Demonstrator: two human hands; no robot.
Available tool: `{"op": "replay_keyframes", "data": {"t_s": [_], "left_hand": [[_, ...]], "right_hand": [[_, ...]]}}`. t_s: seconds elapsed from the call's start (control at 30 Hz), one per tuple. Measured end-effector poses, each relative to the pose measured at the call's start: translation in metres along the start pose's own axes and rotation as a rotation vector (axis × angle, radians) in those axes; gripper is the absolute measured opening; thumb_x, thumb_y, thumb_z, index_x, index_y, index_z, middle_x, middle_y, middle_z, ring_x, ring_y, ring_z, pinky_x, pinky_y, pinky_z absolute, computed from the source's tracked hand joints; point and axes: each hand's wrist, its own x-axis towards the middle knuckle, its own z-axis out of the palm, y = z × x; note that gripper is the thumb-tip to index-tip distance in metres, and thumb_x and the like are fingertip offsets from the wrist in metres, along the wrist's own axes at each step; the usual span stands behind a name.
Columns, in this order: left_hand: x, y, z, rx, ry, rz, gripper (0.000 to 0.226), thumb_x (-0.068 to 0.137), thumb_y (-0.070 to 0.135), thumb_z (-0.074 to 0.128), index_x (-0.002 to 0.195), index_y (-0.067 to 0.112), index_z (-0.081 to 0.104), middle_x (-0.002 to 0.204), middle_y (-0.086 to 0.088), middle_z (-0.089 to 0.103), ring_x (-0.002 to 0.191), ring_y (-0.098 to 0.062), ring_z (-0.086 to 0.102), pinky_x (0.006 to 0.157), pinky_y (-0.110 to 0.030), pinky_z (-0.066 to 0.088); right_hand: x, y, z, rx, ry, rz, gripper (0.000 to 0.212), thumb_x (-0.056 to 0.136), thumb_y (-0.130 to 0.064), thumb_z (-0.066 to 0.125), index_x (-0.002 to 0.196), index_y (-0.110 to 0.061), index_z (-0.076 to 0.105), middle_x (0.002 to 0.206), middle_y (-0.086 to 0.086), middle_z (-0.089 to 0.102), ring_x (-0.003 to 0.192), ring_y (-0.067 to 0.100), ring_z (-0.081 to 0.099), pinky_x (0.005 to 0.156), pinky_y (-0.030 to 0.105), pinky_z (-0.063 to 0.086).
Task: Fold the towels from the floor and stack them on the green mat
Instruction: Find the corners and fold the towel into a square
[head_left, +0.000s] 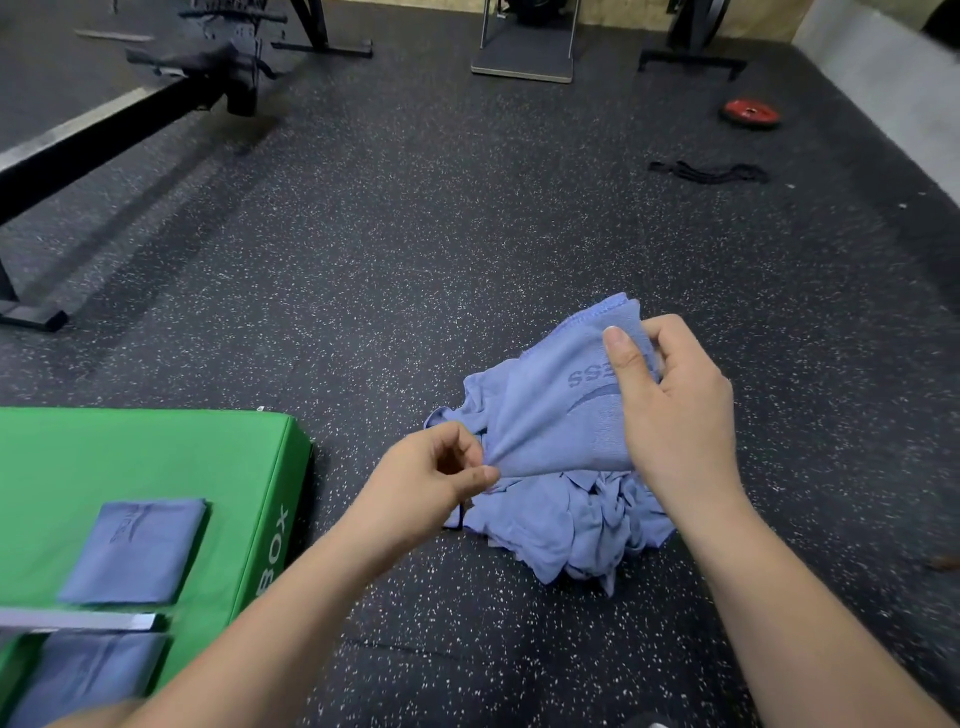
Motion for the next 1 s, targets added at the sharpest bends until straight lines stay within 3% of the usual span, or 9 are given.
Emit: {"op": "replay_keyframes", "data": {"t_s": [0.13, 0.23, 0.37, 0.43, 0.53, 0.7, 0.8, 0.9, 1.0], "left_hand": [[0.000, -0.006, 0.003, 0.037, 0.002, -0.057, 0.014, 0.092, 0.015, 0.083, 0.097, 0.018, 0.070, 0.088, -0.005, 0.073, 0.071, -0.014, 0.060, 0.071, -0.031, 0.046], [0.001, -0.002, 0.008, -0.222, 0.019, -0.176, 0.013, 0.101, 0.016, 0.066, 0.113, 0.019, 0.069, 0.100, -0.006, 0.075, 0.084, -0.018, 0.068, 0.076, -0.035, 0.049], [0.004, 0.006, 0.005, -0.548, -0.015, -0.328, 0.045, 0.098, 0.065, 0.064, 0.116, 0.024, 0.073, 0.100, 0.000, 0.074, 0.087, -0.017, 0.069, 0.095, -0.041, 0.053], [0.000, 0.007, 0.004, -0.620, -0.116, -0.332, 0.065, 0.094, 0.078, 0.053, 0.126, 0.025, 0.073, 0.116, 0.002, 0.074, 0.104, -0.018, 0.070, 0.104, -0.042, 0.051], [-0.008, 0.010, 0.001, -0.773, -0.216, -0.329, 0.065, 0.103, 0.070, 0.041, 0.141, 0.027, 0.069, 0.141, 0.000, 0.072, 0.128, -0.019, 0.070, 0.106, -0.040, 0.051], [-0.015, 0.003, -0.021, -0.912, -0.222, -0.228, 0.037, 0.101, 0.034, 0.068, 0.130, 0.013, 0.078, 0.138, -0.014, 0.073, 0.118, -0.025, 0.074, 0.099, -0.039, 0.061], [-0.012, -0.015, -0.041, -0.883, -0.123, -0.187, 0.063, 0.093, 0.023, 0.078, 0.148, 0.001, 0.057, 0.150, -0.021, 0.063, 0.137, -0.040, 0.059, 0.116, -0.056, 0.046], [-0.015, -0.028, -0.060, -0.788, -0.046, -0.163, 0.030, 0.093, 0.012, 0.078, 0.122, 0.008, 0.072, 0.121, -0.011, 0.077, 0.099, -0.025, 0.076, 0.083, -0.037, 0.065], [-0.023, -0.048, -0.082, -0.578, 0.111, -0.152, 0.012, 0.094, 0.011, 0.077, 0.096, 0.018, 0.068, 0.086, -0.001, 0.069, 0.061, -0.008, 0.059, 0.055, -0.021, 0.047]], "right_hand": [[-0.002, -0.002, 0.002, 0.008, -0.034, 0.006, 0.029, 0.108, -0.047, 0.060, 0.091, -0.023, 0.057, 0.069, 0.000, 0.057, 0.057, 0.008, 0.045, 0.054, 0.024, 0.036], [-0.001, -0.004, 0.005, 0.020, -0.081, 0.002, 0.027, 0.107, -0.046, 0.062, 0.091, -0.024, 0.059, 0.069, -0.004, 0.058, 0.059, 0.007, 0.047, 0.056, 0.022, 0.037], [-0.005, -0.014, 0.013, 0.068, -0.207, -0.010, 0.024, 0.106, -0.045, 0.064, 0.096, -0.023, 0.063, 0.079, 0.000, 0.067, 0.074, 0.020, 0.059, 0.069, 0.031, 0.047], [-0.007, -0.021, 0.016, 0.124, -0.266, -0.016, 0.023, 0.106, -0.047, 0.063, 0.099, -0.025, 0.065, 0.085, 0.003, 0.070, 0.081, 0.026, 0.064, 0.076, 0.042, 0.052], [-0.008, -0.030, 0.019, 0.212, -0.319, -0.013, 0.023, 0.106, -0.048, 0.063, 0.102, -0.025, 0.067, 0.088, 0.007, 0.074, 0.085, 0.035, 0.068, 0.077, 0.052, 0.055], [-0.004, -0.032, 0.026, 0.210, -0.322, -0.006, 0.023, 0.106, -0.046, 0.064, 0.102, -0.024, 0.067, 0.089, 0.010, 0.074, 0.086, 0.038, 0.068, 0.079, 0.052, 0.055], [-0.003, -0.029, 0.035, 0.122, -0.343, -0.007, 0.025, 0.105, -0.048, 0.064, 0.100, -0.024, 0.066, 0.085, 0.004, 0.072, 0.083, 0.029, 0.066, 0.075, 0.039, 0.052], [-0.004, -0.026, 0.053, -0.015, -0.446, 0.033, 0.025, 0.105, -0.049, 0.062, 0.100, -0.025, 0.063, 0.083, 0.004, 0.071, 0.080, 0.024, 0.065, 0.075, 0.037, 0.052], [-0.011, -0.018, 0.084, -0.105, -0.615, 0.161, 0.019, 0.102, -0.050, 0.063, 0.105, -0.032, 0.060, 0.086, -0.001, 0.072, 0.088, 0.024, 0.069, 0.085, 0.045, 0.056]]}}
